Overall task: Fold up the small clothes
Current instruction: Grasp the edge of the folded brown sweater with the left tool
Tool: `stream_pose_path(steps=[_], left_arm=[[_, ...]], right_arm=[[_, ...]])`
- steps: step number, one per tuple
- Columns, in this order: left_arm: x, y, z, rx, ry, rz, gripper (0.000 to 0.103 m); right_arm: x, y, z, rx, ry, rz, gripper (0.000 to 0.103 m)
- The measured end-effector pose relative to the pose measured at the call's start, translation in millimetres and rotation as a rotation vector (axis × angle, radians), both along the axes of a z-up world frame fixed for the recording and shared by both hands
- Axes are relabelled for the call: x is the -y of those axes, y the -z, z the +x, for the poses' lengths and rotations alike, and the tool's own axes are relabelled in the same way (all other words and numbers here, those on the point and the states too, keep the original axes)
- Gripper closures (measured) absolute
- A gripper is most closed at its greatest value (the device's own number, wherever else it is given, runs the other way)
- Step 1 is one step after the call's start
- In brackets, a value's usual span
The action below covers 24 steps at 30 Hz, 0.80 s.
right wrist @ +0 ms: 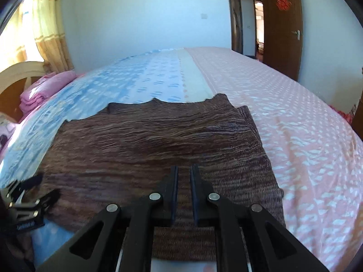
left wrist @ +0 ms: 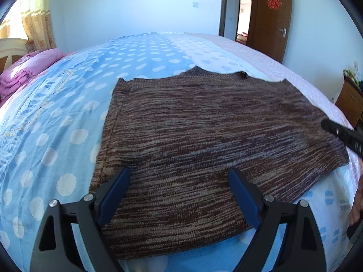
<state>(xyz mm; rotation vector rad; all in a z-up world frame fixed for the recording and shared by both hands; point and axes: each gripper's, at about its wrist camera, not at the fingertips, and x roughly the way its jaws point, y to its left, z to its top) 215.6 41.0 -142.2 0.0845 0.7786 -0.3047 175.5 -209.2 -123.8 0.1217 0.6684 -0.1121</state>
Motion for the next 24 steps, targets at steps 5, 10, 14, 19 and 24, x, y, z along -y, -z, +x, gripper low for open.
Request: stream_pose_path(steps=[5, 10, 14, 19, 24], left_arm=[[-40, -16, -8, 0.034, -0.118, -0.22, 0.012], [-72, -22, 20, -0.016, -0.233, -0.334, 0.012], [-71, -8, 49, -0.108, -0.255, -0.38, 0.014], [-51, 5, 55, -0.164, -0.261, -0.397, 0.018], [-56, 3, 49, -0.18, -0.269, -0.431, 0.036]], right_arm=[[-1, 27, -6, -0.032, -0.029, -0.004, 0.091], [4, 26, -11, -0.014, -0.031, 0.027, 0.091], [3, 27, -10, -0.016, -0.033, 0.022, 0.091], [2, 28, -9, -0.019, -0.036, 0.014, 0.089], [1, 29, -8, -0.022, -0.034, 0.001, 0.089]])
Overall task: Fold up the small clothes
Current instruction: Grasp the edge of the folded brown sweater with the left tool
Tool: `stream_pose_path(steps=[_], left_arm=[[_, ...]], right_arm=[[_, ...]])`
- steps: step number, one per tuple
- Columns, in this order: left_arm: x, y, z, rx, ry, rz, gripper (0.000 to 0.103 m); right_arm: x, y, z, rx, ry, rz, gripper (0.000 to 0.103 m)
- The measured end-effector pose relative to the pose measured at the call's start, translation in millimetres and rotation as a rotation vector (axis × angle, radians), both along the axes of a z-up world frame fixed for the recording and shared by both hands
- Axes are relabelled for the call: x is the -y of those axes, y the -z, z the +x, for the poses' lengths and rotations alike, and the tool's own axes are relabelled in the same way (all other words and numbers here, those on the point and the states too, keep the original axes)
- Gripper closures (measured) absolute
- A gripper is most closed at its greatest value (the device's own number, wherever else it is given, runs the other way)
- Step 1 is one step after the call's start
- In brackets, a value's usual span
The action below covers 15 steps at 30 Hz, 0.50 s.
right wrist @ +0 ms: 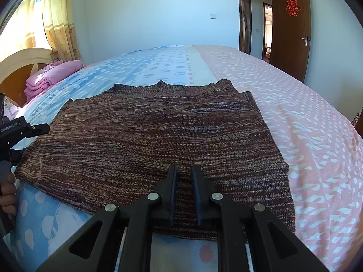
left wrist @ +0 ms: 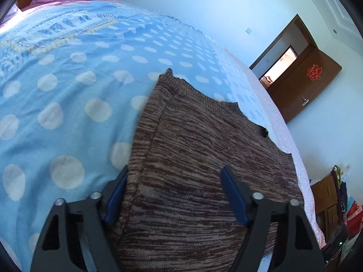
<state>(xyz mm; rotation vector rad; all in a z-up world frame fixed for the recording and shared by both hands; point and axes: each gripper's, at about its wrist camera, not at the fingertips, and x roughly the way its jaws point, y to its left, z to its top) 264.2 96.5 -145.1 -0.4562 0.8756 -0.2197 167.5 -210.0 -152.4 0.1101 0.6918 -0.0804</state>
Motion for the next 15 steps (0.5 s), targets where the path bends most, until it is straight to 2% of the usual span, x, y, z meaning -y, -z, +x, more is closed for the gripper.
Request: stream_pose_path(steps=[2, 5, 8, 11, 13, 14, 15], left_arm=[[-2, 0, -5, 0.002, -0.014, 0.029, 0.049], [-4, 2, -1, 0.004, -0.01, 0.026, 0.049], [-2, 4, 7, -0.001, -0.027, 0.047, 0.044], [3, 3, 8, -0.005, -0.046, 0.072, 0.047], [3, 1, 8, -0.002, -0.048, 0.102, 0.065], [1, -1, 7, -0.004, -0.051, 0.095, 0.079], [1, -4, 8, -0.001, -0.043, 0.069, 0.082]], right_arm=[[-1, 0, 0, 0.0, 0.0, -0.007, 0.089], [0, 0, 0, 0.001, 0.001, 0.0, 0.089], [1, 0, 0, 0.002, 0.0, 0.003, 0.089], [1, 0, 0, 0.001, 0.0, 0.006, 0.089], [1, 0, 0, 0.001, 0.001, 0.007, 0.089], [1, 0, 0, 0.001, 0.001, 0.007, 0.089], [1, 0, 0, 0.0, 0.001, 0.005, 0.089]])
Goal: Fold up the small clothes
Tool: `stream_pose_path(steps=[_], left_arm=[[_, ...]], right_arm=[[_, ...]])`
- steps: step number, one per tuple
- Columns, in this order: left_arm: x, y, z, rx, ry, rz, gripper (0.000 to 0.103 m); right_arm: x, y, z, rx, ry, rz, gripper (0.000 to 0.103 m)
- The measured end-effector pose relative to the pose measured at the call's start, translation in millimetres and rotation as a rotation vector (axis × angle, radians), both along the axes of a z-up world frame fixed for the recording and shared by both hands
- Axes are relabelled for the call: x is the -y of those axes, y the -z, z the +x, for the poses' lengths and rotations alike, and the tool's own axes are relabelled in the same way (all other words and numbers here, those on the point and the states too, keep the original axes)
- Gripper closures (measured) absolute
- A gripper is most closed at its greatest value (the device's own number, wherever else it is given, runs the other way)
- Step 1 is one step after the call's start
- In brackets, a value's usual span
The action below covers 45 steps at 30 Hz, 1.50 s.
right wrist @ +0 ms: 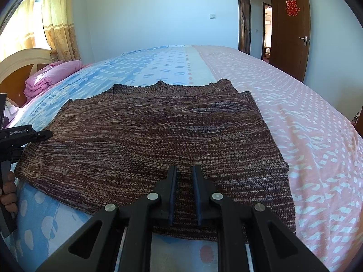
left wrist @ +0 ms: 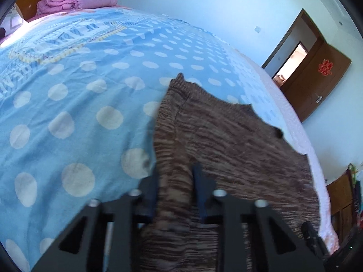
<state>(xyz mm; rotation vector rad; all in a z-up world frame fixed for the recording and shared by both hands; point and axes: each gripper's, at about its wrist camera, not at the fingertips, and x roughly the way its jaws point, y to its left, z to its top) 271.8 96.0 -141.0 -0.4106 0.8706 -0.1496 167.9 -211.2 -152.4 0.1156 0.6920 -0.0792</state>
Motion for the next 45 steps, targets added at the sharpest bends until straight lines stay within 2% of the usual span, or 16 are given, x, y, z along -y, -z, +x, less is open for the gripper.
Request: stream_pose_path(steps=[3, 7, 12, 20, 24, 26, 27, 28, 30, 33, 35, 39, 41, 42, 43, 45], left_arm=[[15, -18, -1, 0.058, 0.029, 0.055, 0.084], [58, -42, -12, 0.171, 0.156, 0.126, 0.084], [101, -23, -20, 0.197, 0.29, 0.203, 0.084], [94, -11, -13, 0.191, 0.293, 0.123, 0.084], [94, -11, -17, 0.197, 0.295, 0.111, 0.084], [94, -11, -17, 0.199, 0.295, 0.1, 0.084], [94, -10, -17, 0.199, 0.295, 0.093, 0.084], [92, -10, -16, 0.199, 0.294, 0.082, 0.083], [90, -9, -15, 0.198, 0.293, 0.063, 0.083], [87, -8, -15, 0.197, 0.29, 0.038, 0.083], [86, -8, -15, 0.196, 0.291, 0.027, 0.082], [83, -7, -14, 0.193, 0.293, 0.005, 0.082], [82, -7, -13, 0.191, 0.294, -0.006, 0.082], [81, -7, -13, 0.19, 0.294, -0.012, 0.08], [81, -6, -13, 0.188, 0.294, -0.018, 0.08], [81, -7, -13, 0.186, 0.29, -0.02, 0.081]], right_arm=[[-1, 0, 0, -0.001, 0.002, -0.005, 0.089], [1, 0, 0, -0.001, 0.003, 0.005, 0.088], [1, 0, 1, -0.001, 0.003, 0.005, 0.088], [0, 1, 1, -0.003, 0.0, 0.003, 0.088], [6, -8, 1, -0.003, 0.001, 0.065, 0.083], [7, -27, 5, 0.048, -0.022, 0.153, 0.082], [5, -34, 9, 0.061, -0.045, 0.183, 0.075], [2, -45, 20, 0.071, -0.096, 0.236, 0.057], [-5, -57, 52, 0.051, -0.192, 0.348, 0.033], [-16, -56, 98, 0.003, -0.279, 0.474, 0.033], [-27, -41, 138, -0.074, -0.301, 0.555, 0.033], [-49, -16, 181, -0.168, -0.314, 0.625, 0.042], [-61, -10, 191, -0.189, -0.335, 0.621, 0.06], [-68, -8, 196, -0.206, -0.342, 0.6, 0.081], [-71, -6, 200, -0.217, -0.335, 0.571, 0.091], [-72, -7, 198, -0.203, -0.323, 0.548, 0.092]])
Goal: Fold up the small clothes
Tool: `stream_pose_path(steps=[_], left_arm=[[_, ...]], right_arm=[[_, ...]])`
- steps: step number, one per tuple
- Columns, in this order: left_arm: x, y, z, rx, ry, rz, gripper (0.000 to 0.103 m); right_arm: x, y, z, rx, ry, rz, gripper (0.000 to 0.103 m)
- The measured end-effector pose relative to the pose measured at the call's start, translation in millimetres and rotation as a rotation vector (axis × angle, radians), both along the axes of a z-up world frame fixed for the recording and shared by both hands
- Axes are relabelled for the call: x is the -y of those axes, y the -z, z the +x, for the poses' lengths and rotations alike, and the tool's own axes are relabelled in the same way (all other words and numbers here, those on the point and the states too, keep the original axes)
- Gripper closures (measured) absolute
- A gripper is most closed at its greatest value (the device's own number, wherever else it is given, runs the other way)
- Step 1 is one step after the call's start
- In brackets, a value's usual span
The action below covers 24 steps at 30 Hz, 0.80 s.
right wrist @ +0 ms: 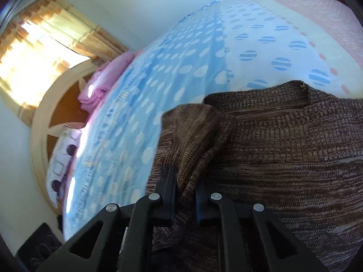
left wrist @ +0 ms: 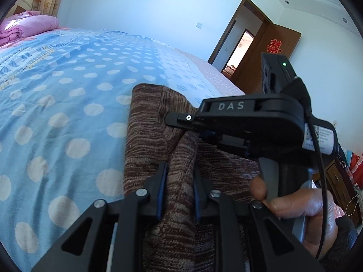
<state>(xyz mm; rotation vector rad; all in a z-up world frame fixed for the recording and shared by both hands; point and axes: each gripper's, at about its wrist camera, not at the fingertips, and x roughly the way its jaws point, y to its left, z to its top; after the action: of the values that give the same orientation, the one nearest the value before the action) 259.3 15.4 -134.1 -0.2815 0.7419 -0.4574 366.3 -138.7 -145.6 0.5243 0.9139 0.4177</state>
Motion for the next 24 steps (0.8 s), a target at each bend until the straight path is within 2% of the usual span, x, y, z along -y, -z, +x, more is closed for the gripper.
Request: stream_pose_path(steps=[4, 7, 11, 15, 19, 24], left_arm=[[11, -11, -5, 0.025, 0.015, 0.063, 0.084], [25, -28, -12, 0.051, 0.054, 0.062, 0.084], [63, -55, -24, 0.109, 0.125, 0.066, 0.084], [109, -62, -30, 0.122, 0.195, 0.064, 0.084], [158, -55, -33, 0.116, 0.243, 0.066, 0.084], [206, -36, -35, 0.081, 0.297, 0.087, 0.084]], right_arm=[[4, -16, -11, 0.062, -0.009, -0.043, 0.094], [21, -38, -19, 0.115, -0.026, -0.054, 0.095], [54, -66, -31, 0.172, -0.031, -0.094, 0.095], [91, -88, -44, 0.22, -0.039, -0.211, 0.095], [138, -82, -52, 0.206, -0.032, -0.31, 0.095], [191, -57, -55, 0.149, -0.008, -0.323, 0.095]])
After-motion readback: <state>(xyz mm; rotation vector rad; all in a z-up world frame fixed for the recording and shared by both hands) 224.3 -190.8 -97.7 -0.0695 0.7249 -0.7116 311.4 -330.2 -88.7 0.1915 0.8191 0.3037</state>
